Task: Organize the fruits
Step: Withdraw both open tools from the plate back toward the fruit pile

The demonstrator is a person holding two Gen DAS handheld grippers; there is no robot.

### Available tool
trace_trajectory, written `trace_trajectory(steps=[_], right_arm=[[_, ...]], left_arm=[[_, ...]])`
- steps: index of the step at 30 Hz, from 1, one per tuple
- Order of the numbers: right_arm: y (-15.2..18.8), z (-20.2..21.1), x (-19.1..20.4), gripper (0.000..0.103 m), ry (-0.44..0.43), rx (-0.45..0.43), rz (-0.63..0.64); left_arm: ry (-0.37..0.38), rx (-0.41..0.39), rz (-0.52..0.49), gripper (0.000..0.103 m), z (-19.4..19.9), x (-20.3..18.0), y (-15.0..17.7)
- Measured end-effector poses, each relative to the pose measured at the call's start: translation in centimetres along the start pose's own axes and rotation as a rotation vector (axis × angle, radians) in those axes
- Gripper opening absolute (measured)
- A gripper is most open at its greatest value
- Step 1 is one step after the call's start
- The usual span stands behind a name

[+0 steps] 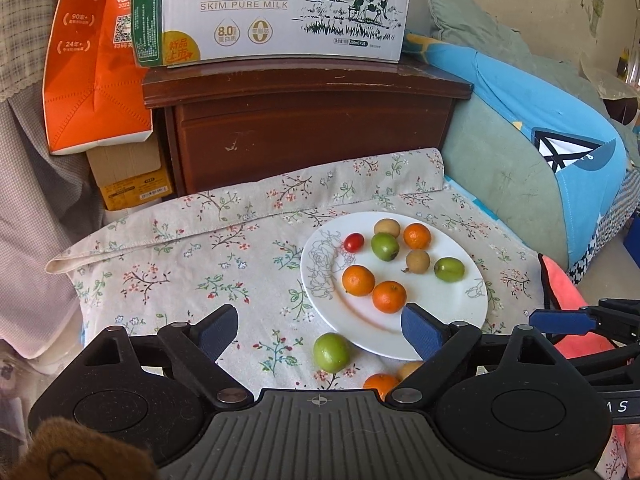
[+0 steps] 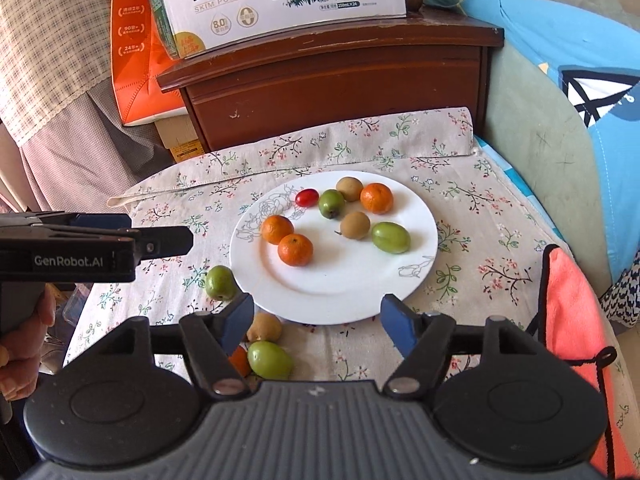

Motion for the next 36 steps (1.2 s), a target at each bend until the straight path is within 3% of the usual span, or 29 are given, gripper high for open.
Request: trace_trajectory(steps=[10, 24, 32, 36], right_arm=[[2.6, 2.1, 1.3, 0.072, -0.019, 0.021, 0.01], [5.1, 3.3, 1.4, 0.072, -0.012, 0.035, 0.039], [5.7, 3.4, 2.0, 0.053, -0.059, 0.03, 0.077], [5.4, 2.9, 2.5, 0.049, -0.092, 0.029, 0.105]], left_arm=[[-0.011, 0.032, 0.028, 0.09, 1.9, 1.3, 2.1], [-0.1, 0.095, -0.01, 0.09, 2.2, 4.1, 4.4], [-0.071, 0.097, 0.009, 0.09, 1.6, 3.7, 4.4], [-0.044, 0.102, -0.036, 0.09, 0.9, 2.7, 4.5]])
Point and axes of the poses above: each gripper's, at about its wrist camera, not at the fingertips, and z roughly against the way its jaws point, x to its left, y to its underside, the point moved 9 cm from there along -z, roughly the way its jaws point, and after that the axes turned 13 degrees about -x, right-handed, at the moved point
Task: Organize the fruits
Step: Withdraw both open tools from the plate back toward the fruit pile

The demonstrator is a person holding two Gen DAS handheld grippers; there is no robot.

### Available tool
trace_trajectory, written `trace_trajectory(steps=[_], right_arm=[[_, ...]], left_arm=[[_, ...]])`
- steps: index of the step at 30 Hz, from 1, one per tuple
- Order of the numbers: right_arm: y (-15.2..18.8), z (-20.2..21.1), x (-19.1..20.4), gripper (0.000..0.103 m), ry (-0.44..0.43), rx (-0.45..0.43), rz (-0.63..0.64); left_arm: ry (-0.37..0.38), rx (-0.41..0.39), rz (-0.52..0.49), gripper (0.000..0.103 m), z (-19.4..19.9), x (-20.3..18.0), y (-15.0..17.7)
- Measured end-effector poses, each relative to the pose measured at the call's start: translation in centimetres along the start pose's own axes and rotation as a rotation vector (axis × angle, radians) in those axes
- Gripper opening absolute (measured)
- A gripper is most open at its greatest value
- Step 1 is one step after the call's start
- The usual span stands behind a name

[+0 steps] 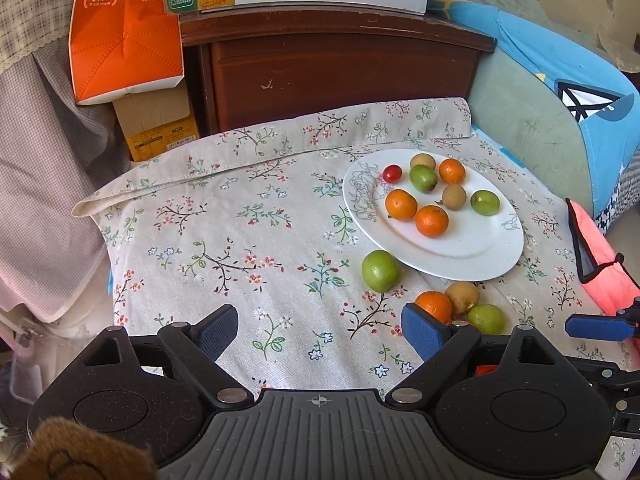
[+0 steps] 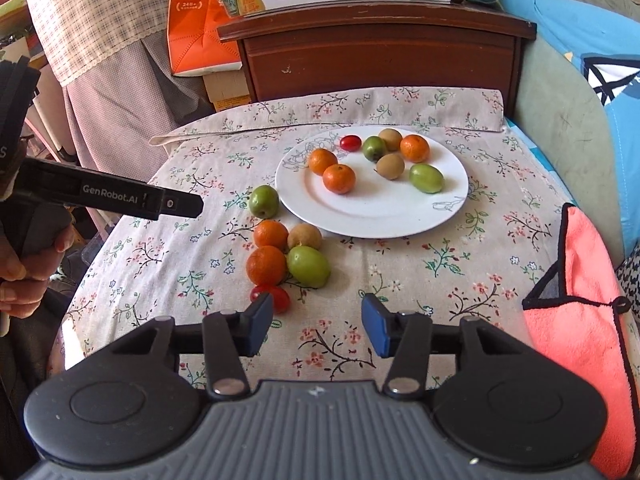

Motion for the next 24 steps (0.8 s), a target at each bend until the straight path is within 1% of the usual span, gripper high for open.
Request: trace_trajectory(steps=[2, 4, 7, 11, 13, 17, 19, 22, 24], right_arm=[[-0.3, -0.3, 0.2, 0.048, -0.013, 0.0, 0.027], [-0.6, -0.6, 0.5, 0.048, -0.025, -0.002, 0.077], [-0.9, -1.4, 0.5, 0.048, -0.042, 0.011, 0.126], [-0.8, -2.6, 0.4, 0.043, -0.071, 0.042, 0.164], [-0.8, -2.9, 0.3, 0.043, -0.079, 0.049, 0.175], [-0.9, -3.8, 0.3, 0.043, -0.112, 0.063, 0.163], [-0.9, -4.2, 0.5, 0.043, -0.131, 0.068, 0.174], [-0.8, -4.8, 0.5, 0.039, -0.142, 0.087, 0.187], [-0.6, -5.2, 0.4, 0.038, -0.146, 0.1, 0.187]], left_arm=[[0.007, -0.005, -0.034, 0.09, -0.3, -0.5, -0.1], [0.012, -0.012, -0.044, 0.09, -0.6, -0.7, -0.3], [0.031, -0.007, -0.019, 0.089, -1.3, -1.0, -0.5], [0.062, 0.005, 0.012, 0.088, -2.6, -1.5, -0.6], [0.072, 0.011, 0.023, 0.088, -3.2, -1.7, -0.7], [0.083, 0.019, 0.026, 0.083, -4.3, -2.1, -0.8], [0.098, 0.025, 0.031, 0.078, -4.8, -2.3, -0.8], [0.114, 0.032, 0.022, 0.073, -5.4, -2.8, -0.6], [0.122, 0.038, 0.013, 0.071, -5.7, -3.1, -0.5]])
Point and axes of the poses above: each gripper's, at about its wrist camera, not at the fingertips, and z roughly against the way its jaws point, x to its left, y to its underside, the point moved 9 cm from there along -z, roughly the way its jaws point, and after that the axes turned 13 degrees about -x, right-handed, at the moved point
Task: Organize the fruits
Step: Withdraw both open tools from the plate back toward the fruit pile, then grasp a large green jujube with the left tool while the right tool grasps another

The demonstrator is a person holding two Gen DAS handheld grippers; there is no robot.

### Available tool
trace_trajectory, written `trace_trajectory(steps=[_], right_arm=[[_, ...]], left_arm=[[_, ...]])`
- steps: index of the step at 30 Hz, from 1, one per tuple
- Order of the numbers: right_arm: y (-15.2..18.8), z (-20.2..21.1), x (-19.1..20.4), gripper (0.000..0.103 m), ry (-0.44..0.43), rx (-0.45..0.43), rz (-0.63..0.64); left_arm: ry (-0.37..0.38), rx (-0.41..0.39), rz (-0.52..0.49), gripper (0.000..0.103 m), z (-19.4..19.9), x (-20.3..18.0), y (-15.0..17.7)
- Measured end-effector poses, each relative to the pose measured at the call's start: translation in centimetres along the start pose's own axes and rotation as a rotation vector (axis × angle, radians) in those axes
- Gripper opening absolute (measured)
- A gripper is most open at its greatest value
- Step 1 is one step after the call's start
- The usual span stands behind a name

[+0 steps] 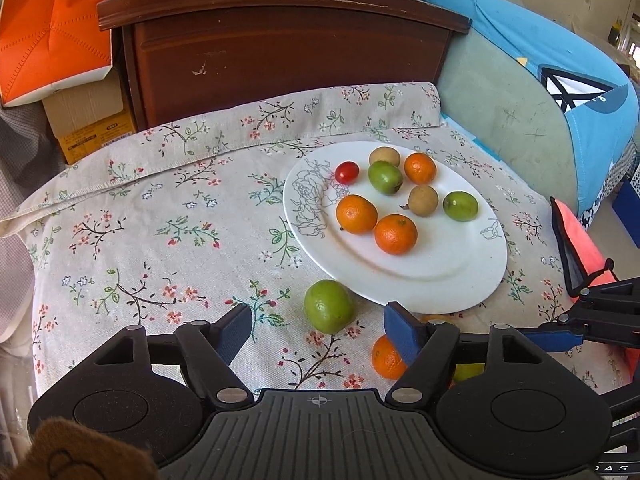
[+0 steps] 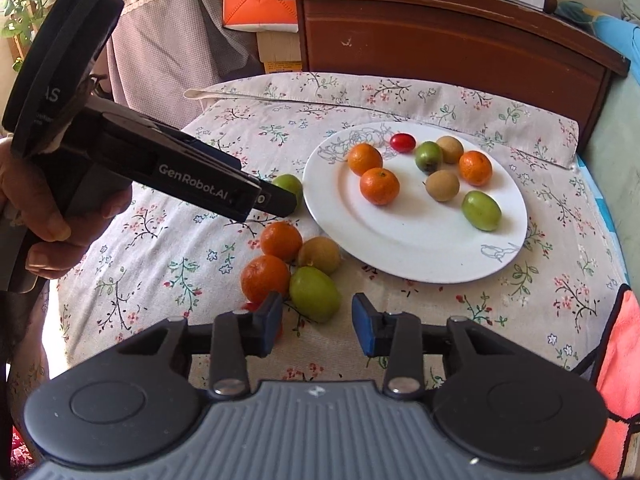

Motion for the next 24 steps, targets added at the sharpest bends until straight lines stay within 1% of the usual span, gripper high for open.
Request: trace_trajectory(steps=[3, 5, 9, 11, 16, 20, 22, 24], right_arm=[[0.0, -0.4, -0.2, 0.037, -0.005, 0.006, 0.0], [0.0, -0.6, -0.3, 0.036, -0.009, 0.008, -0.003], [0.1, -1.1, -0.3, 0.034, -0.024, 0.021, 0.005], [0.1, -1.2, -0.3, 0.034, -0.031, 0.025, 0.003], [0.1, -1.8, -0.2, 0.033, -0.046, 0.034, 0.007], [0.2, -2.0, 0.0, 0.028, -0.053, 0.045, 0.012], [0.2, -2.0, 0.0, 0.028, -0.051, 0.045, 0.017], [0.2, -2.0, 0.1, 0.028, -0.048, 0.046, 0.016]], left_arm=[[0.008, 0.013, 0.009, 0.064, -0.6, -0.1, 0.2], [0.013, 0.019, 0.016, 0.058, -0.9, -0.1, 0.2], [0.017, 0.031, 0.019, 0.05, -1.4, 0.0, 0.4], [0.015, 0.032, 0.004, 0.048, -1.5, 0.0, 0.4], [0.005, 0.024, -0.04, 0.048, -1.7, -0.3, 0.4], [-0.002, 0.017, -0.083, 0.048, -1.9, -0.7, 0.5], [-0.006, 0.011, -0.101, 0.045, -1.9, -0.9, 0.5], [-0.003, 0.007, -0.109, 0.039, -2.0, -1.0, 0.5]])
Point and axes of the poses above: each gripper's, at about its wrist camera, not at the fingertips, and z roughly against the way its jaws point, x to its left, y to its underside, the point moved 9 cm from there along -z, roughly the way its jaws point, and after that the axes turned 13 degrees about -x, right-handed, at the moved point
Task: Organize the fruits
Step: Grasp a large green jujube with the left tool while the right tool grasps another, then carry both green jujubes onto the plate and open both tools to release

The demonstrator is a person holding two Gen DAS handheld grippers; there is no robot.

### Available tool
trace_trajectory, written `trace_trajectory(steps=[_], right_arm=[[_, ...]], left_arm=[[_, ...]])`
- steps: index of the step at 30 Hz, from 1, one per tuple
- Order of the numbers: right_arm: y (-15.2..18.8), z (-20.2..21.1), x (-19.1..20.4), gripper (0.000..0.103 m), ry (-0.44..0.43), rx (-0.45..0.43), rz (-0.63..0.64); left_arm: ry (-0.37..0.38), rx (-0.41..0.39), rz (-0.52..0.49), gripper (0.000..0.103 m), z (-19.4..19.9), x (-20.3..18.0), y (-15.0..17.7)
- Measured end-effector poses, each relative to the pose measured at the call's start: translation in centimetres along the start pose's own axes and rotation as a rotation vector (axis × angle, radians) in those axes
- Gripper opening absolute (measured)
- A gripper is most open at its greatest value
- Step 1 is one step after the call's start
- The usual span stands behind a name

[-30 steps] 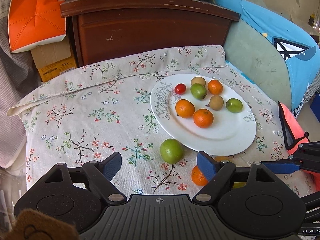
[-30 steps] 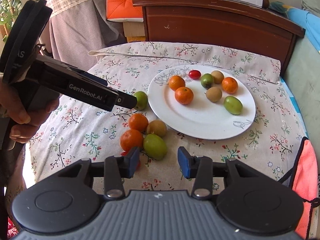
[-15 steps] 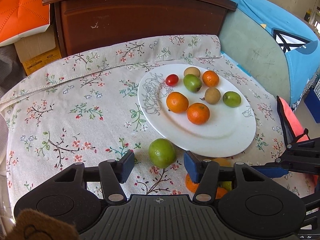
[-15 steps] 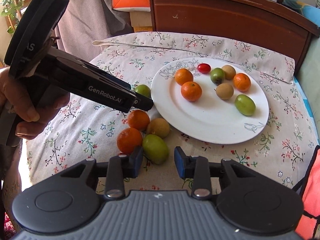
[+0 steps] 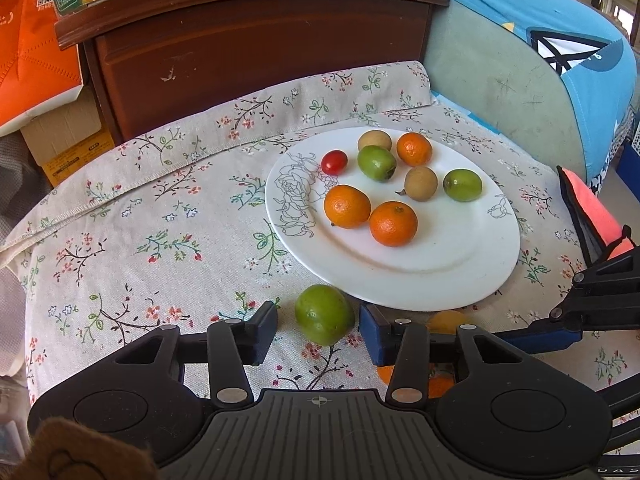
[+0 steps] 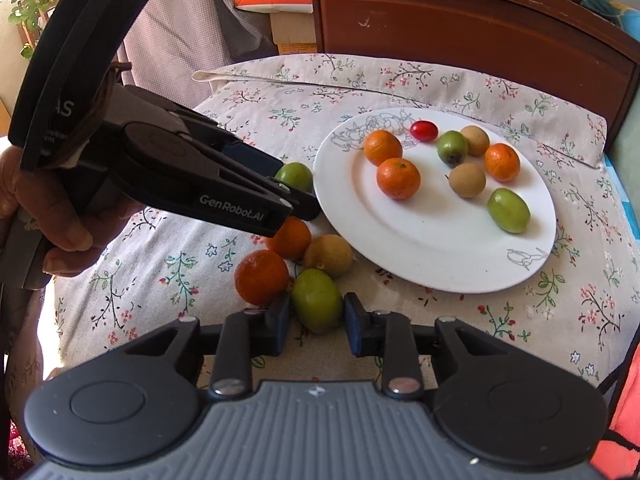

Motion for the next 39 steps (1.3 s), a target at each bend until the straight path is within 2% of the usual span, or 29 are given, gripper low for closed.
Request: trace_trajectory(steps=[1, 3, 11, 22, 35, 39], right_arm=[[0.0, 0.0, 0.0, 0.028, 0.002, 0.001, 0.0], [0.0, 0.1, 0.0, 0.028, 0.006, 0.001, 0.0], [-0.5, 0.6, 0.0, 0.028, 0.003, -0.014, -0.003], [-2.3, 1.9, -0.7, 0.028, 0.029, -0.081, -0.004], [-6.1, 4.9, -4.8, 0.028, 0.137, -0.229, -0.079], [-6.7, 5.3, -6.1, 0.028, 0.164, -0.25, -0.108]], left_arm=[[0.006, -0.001, 0.005, 0.033, 0.0, 0.0, 0.0], [0.012, -0.004, 0.018, 0.028, 0.2, 0.1, -0.1], [0.006, -0.015, 0.032, 0.028, 0.9, 0.3, -0.2], [-0.018, -0.093, 0.006, 0.028, 2.8, 0.5, -2.0], [0.006, -0.177, 0.007, 0.028, 4.0, -0.9, -4.5], [0.012, -0.187, 0.012, 0.028, 3.8, -1.5, -5.0]])
Point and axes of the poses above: each gripper's, at about its wrist camera, not at the fingertips, and z roughly against the way its jaws point, x to its left, y to its underside, the point moved 9 cm from there along -z, roughly the way its jaws point, and after that the axes turned 13 degrees about -x, right-handed, at the moved point
